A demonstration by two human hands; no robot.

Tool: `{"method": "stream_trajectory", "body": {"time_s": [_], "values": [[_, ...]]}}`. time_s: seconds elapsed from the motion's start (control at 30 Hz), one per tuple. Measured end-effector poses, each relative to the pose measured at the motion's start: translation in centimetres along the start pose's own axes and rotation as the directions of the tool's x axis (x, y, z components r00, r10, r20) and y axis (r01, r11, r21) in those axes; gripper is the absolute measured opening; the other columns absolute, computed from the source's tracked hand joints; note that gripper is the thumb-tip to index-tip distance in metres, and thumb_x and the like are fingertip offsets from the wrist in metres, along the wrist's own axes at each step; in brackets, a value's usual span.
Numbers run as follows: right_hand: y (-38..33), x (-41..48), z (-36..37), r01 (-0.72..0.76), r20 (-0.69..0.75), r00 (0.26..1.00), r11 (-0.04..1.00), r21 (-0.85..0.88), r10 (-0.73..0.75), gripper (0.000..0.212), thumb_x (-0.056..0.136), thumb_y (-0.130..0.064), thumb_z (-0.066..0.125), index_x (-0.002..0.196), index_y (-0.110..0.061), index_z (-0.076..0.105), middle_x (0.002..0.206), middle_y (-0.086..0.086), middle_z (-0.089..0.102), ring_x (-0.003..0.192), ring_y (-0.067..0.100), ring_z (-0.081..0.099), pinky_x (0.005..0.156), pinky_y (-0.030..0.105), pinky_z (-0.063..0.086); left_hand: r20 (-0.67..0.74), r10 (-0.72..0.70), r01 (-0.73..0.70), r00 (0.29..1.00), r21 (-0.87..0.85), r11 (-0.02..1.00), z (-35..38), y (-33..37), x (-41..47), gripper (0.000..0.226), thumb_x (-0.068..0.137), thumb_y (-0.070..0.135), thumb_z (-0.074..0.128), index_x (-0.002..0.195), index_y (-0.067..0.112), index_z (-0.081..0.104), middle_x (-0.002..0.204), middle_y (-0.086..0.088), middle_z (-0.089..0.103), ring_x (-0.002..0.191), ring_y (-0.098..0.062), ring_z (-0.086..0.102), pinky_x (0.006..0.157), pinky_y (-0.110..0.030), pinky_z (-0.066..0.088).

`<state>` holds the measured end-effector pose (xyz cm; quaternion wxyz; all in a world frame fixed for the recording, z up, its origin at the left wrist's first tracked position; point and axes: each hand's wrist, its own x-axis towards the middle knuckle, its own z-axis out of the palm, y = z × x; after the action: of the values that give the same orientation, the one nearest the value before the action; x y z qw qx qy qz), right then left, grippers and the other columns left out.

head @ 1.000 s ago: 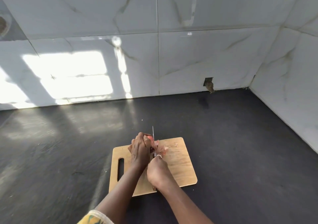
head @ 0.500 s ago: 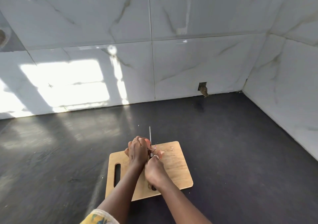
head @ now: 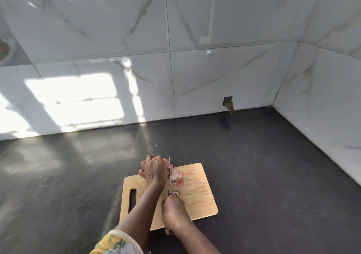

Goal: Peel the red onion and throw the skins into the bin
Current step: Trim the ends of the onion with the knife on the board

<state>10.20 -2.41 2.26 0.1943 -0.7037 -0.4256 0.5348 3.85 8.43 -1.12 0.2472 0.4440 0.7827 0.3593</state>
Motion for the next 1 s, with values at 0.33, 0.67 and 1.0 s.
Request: {"method": "stream_trajectory", "body": {"time_s": [0.33, 0.67, 1.0], "values": [[1.1, -0.3, -0.6, 0.042, -0.069, 0.996, 0.982, -0.187, -0.056, 0.036, 0.096, -0.005, 0.02, 0.125, -0.007, 0.04, 0.127, 0.013, 0.056, 0.116, 0.03, 0.056, 0.094, 0.035, 0.046, 0.005, 0.234, -0.232, 0.972, 0.131, 0.964, -0.4, -1.2, -1.4, 0.041, 0.099, 0.032, 0.03, 0.087, 0.006, 0.059, 0.1, -0.015, 0.064, 0.107, -0.034, 0.047, 0.091, -0.04, 0.029], [2.2, -0.2, -0.2, 0.097, -0.067, 0.99, 0.954, -0.283, -0.121, 0.034, 0.095, -0.002, 0.02, 0.123, -0.007, 0.039, 0.123, 0.012, 0.056, 0.11, 0.03, 0.059, 0.089, 0.037, 0.049, 0.227, 0.395, -0.419, 0.89, 0.064, 0.906, -3.4, -4.1, -2.9, 0.066, 0.075, 0.062, 0.036, 0.117, 0.014, 0.051, 0.114, -0.007, 0.059, 0.108, -0.029, 0.049, 0.088, -0.03, 0.031], [2.8, -0.5, -1.0, 0.125, -0.073, 0.986, 0.957, -0.261, -0.149, 0.021, 0.096, -0.018, 0.033, 0.111, -0.009, 0.044, 0.107, 0.008, 0.058, 0.094, 0.03, 0.064, 0.081, 0.041, 0.054, 0.585, 0.406, -0.541, 0.702, 0.067, 0.838, -6.0, -5.6, -3.8, 0.1, 0.071, 0.057, 0.065, 0.145, 0.019, 0.01, 0.147, 0.0, 0.03, 0.135, -0.017, 0.028, 0.106, -0.017, 0.018]]}}
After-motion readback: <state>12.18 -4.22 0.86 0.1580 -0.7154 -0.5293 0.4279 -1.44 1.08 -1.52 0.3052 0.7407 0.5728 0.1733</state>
